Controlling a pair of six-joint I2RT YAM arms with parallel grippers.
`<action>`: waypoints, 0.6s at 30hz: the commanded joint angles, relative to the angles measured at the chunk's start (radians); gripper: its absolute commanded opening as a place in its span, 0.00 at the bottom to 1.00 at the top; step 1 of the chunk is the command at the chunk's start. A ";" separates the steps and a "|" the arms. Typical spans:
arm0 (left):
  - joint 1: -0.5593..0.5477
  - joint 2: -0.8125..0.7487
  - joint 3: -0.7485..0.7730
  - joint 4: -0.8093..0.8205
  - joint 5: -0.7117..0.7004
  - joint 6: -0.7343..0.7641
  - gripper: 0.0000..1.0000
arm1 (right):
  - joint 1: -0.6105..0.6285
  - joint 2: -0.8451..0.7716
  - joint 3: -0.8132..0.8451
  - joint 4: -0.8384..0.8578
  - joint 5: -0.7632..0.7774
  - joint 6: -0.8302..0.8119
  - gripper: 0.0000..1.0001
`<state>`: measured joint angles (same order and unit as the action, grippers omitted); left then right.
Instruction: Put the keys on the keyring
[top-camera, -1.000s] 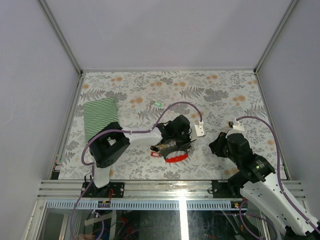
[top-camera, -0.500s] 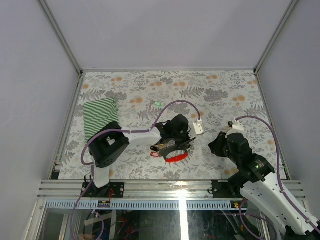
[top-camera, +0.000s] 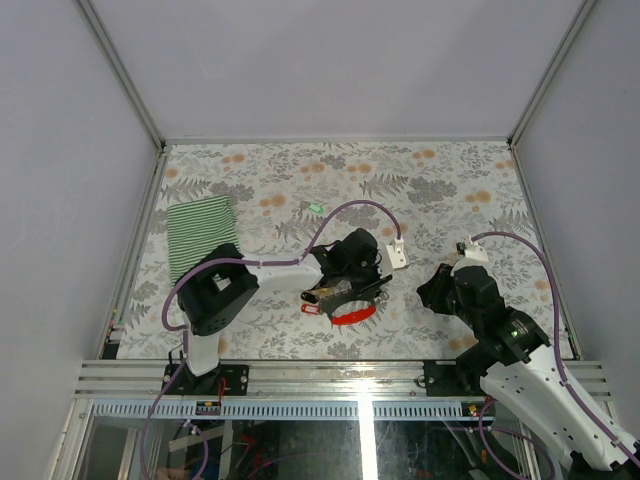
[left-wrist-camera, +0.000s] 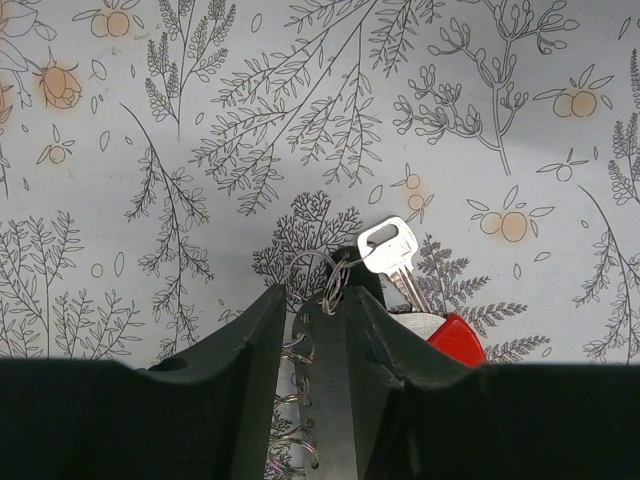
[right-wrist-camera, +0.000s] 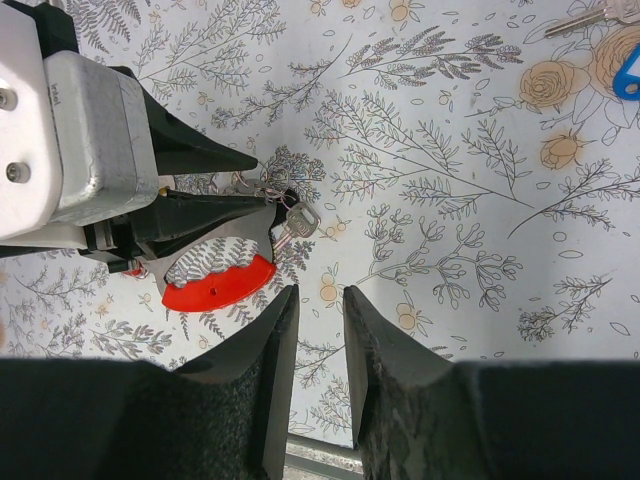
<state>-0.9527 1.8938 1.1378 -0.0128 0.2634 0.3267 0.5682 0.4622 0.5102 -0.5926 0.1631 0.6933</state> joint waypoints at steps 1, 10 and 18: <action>0.005 0.005 0.013 0.037 0.016 -0.009 0.32 | -0.004 0.000 0.016 0.032 -0.005 0.010 0.31; 0.006 0.020 0.020 0.032 0.017 -0.011 0.31 | -0.004 -0.008 0.013 0.031 -0.003 0.012 0.31; 0.006 0.034 0.031 0.025 0.015 -0.011 0.32 | -0.005 -0.009 0.013 0.031 -0.004 0.014 0.31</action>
<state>-0.9527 1.9034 1.1393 -0.0139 0.2699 0.3260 0.5682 0.4599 0.5102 -0.5930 0.1631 0.6987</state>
